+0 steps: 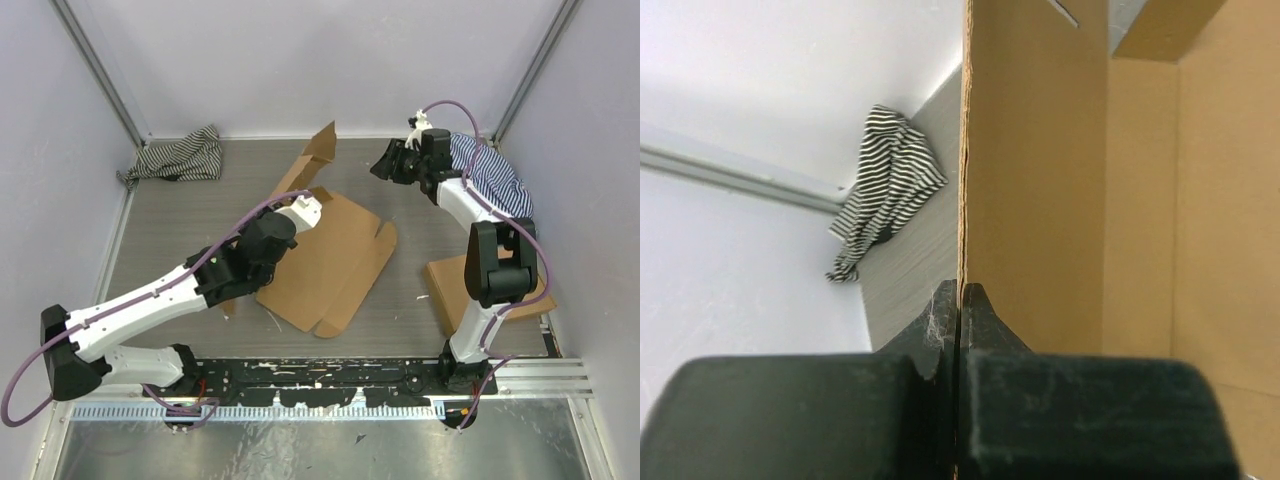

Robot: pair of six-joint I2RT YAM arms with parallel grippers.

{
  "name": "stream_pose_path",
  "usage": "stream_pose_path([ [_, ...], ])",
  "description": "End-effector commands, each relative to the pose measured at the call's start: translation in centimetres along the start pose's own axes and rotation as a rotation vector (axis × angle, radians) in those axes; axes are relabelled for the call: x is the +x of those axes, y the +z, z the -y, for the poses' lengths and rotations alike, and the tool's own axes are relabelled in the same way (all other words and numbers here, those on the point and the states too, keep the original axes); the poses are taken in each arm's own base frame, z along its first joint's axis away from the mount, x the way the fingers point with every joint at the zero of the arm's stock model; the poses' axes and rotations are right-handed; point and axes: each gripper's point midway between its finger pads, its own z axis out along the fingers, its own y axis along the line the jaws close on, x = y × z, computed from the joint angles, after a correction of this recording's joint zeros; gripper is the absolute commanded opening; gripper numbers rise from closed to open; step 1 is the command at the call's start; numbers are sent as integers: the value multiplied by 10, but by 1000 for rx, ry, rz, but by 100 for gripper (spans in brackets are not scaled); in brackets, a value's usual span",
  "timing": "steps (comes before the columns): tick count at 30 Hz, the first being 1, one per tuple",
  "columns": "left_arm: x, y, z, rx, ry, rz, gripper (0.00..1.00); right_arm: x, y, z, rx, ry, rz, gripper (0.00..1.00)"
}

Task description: Fold the paper box

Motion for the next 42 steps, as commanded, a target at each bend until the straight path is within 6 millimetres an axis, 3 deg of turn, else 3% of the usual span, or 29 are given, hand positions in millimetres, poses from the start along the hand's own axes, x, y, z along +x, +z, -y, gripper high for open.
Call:
stream_pose_path([
  [1,4,-11,28,187,-42,37,0,-42,-2,-31,-157,-40,107,53],
  [8,-10,-28,54,419,-35,88,0,-40,3,-14,-103,-24,100,53],
  [17,15,-9,91,440,58,-45,0,-9,3,7,-42,-8,45,52],
  [24,27,-6,94,413,61,-86,0,19,-9,9,-61,-29,11,51],
  [30,30,-6,85,370,62,-89,0,8,-1,11,-62,-48,53,50],
  [38,31,-5,82,348,70,-89,0,-25,30,-9,-207,-38,84,48],
  [42,32,-4,84,351,72,-92,0,-28,45,-19,-303,-34,67,48],
])
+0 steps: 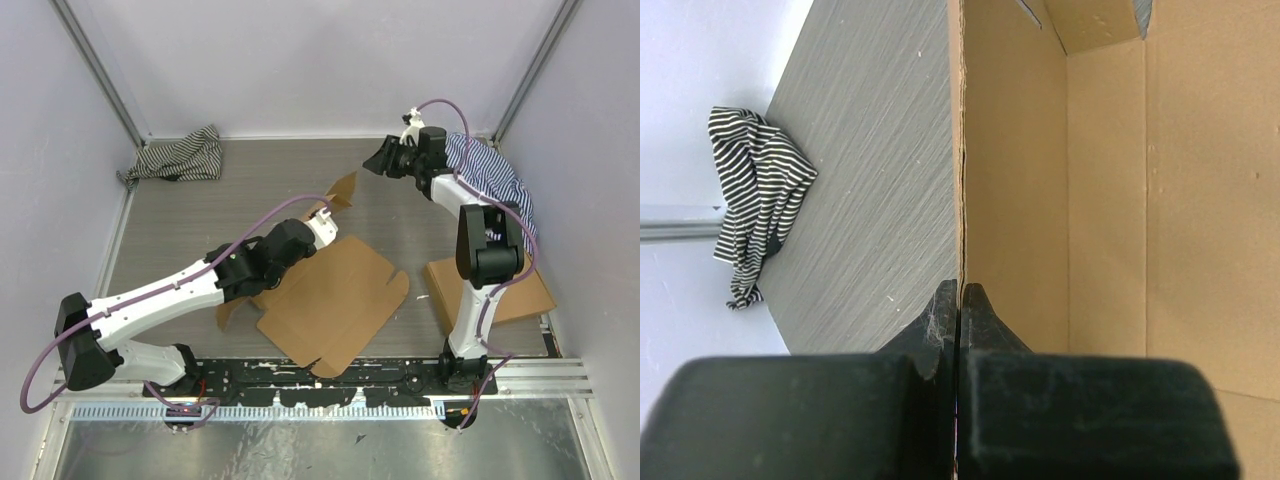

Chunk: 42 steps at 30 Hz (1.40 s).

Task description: Fold the paper box

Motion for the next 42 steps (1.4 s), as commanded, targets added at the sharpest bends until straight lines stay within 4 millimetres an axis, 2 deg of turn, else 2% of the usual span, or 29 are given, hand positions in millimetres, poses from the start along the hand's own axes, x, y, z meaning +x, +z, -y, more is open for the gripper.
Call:
stream_pose_path([
  [1,7,0,3,3,14,-19,0,-28,14,-26,-168,-35,48,48],
  [5,7,3,5,-2,24,-27,0,-14,27,-34,-261,-38,11,48],
  [11,16,10,-1,-63,65,-90,0,9,29,-52,-352,-52,-36,47],
  [21,24,17,-6,-142,116,-166,0,42,3,-64,-395,-87,-138,46],
  [28,28,22,-2,-174,167,-210,0,52,-15,-70,-395,-114,-149,46],
  [33,28,23,3,-175,181,-211,0,59,-27,-83,-445,-177,-161,46],
  [42,27,23,4,-169,178,-207,0,84,-38,-104,-561,-278,-231,48],
])
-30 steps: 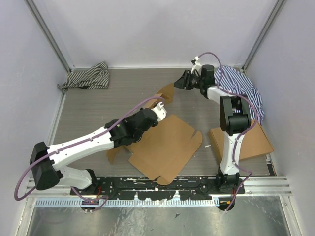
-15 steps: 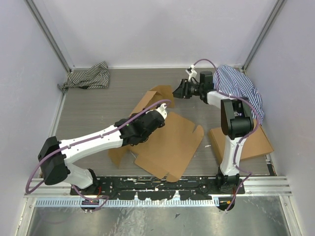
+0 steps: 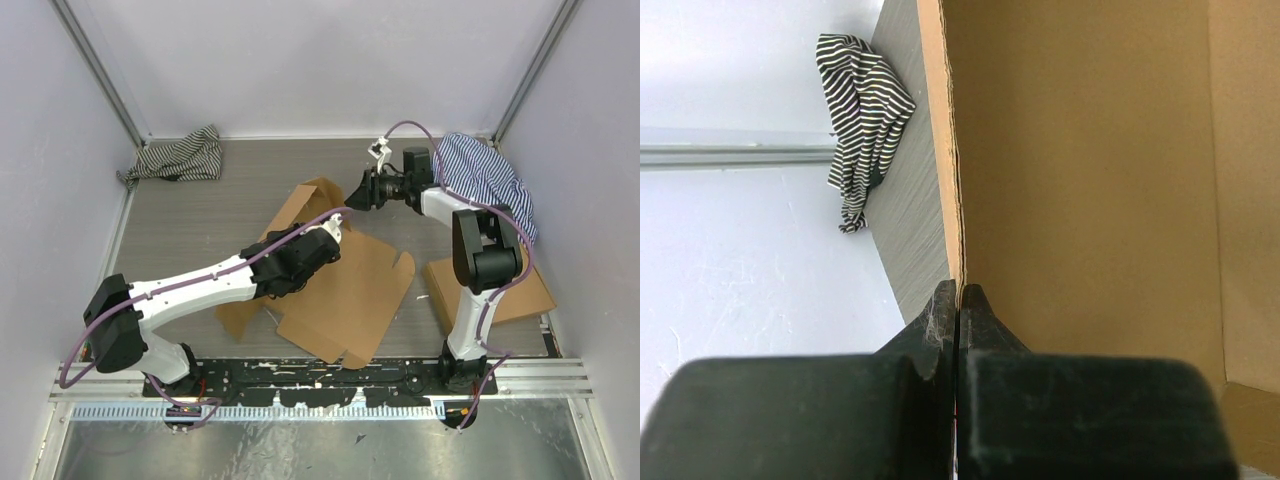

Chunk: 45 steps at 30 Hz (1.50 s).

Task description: Fold the paper box

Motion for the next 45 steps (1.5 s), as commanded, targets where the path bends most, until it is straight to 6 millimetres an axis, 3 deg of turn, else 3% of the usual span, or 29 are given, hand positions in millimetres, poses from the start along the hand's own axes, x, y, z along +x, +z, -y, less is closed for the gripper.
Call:
stream_pose_path([
  [1,-1,-2,18,82,18,0,0,-10,-4,-36,-100,-143,-10,48],
  [11,0,0,21,93,24,-7,0,2,21,-48,-102,-291,-46,52],
  [24,-1,2,30,118,34,-11,0,-9,37,-50,-117,-413,-15,60],
  [38,-9,1,27,118,28,-1,0,-17,39,-72,-291,-521,-29,66],
  [45,-15,-1,24,117,22,6,0,-12,40,-64,-289,-523,-83,66],
])
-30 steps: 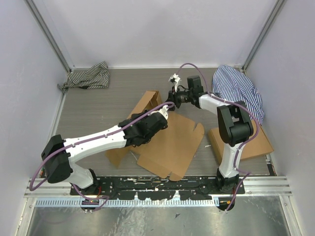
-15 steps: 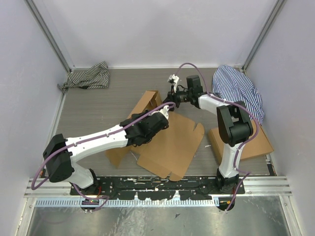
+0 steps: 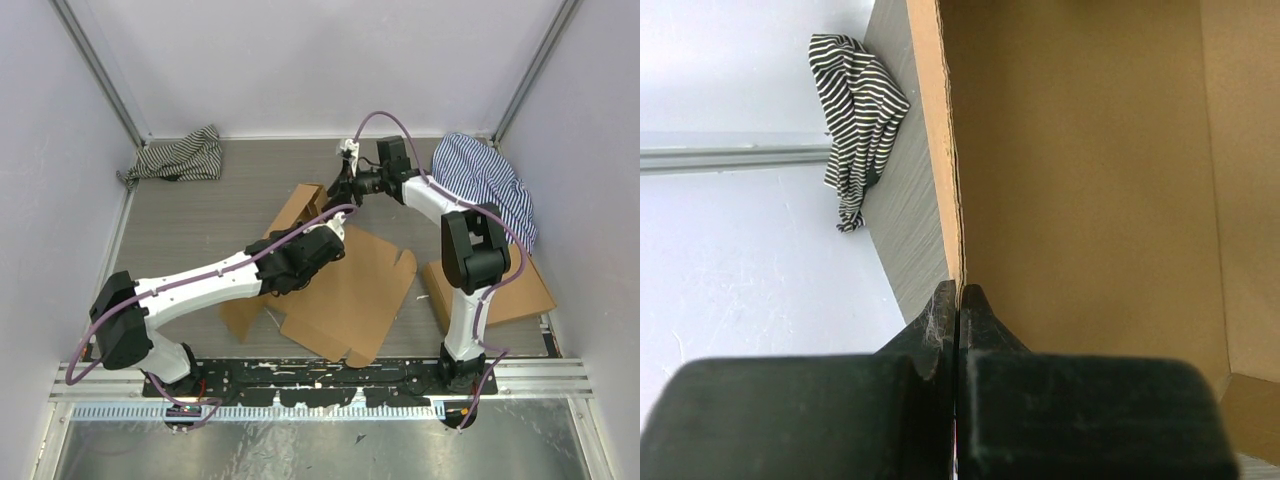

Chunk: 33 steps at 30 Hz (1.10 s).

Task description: Fold the paper box

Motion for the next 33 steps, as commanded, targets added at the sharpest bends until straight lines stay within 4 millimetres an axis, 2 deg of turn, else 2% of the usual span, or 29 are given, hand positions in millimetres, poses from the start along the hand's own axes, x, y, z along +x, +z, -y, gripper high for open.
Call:
stream_pose_path([
  [1,-9,0,23,102,9,17,0,-1,3,-4,-50,-41,-23,66],
  [9,-10,0,26,114,2,17,0,15,5,-9,-87,-37,-52,65],
  [15,-11,-1,25,118,-1,17,0,13,0,-14,-79,-79,-56,69],
  [23,-14,-3,24,124,-15,21,0,9,1,-5,-53,-83,-67,71],
  [28,-15,-3,26,129,-21,25,0,7,10,9,-19,-34,-53,62],
  [33,-17,-1,30,132,-23,23,0,4,13,8,7,-8,2,54],
])
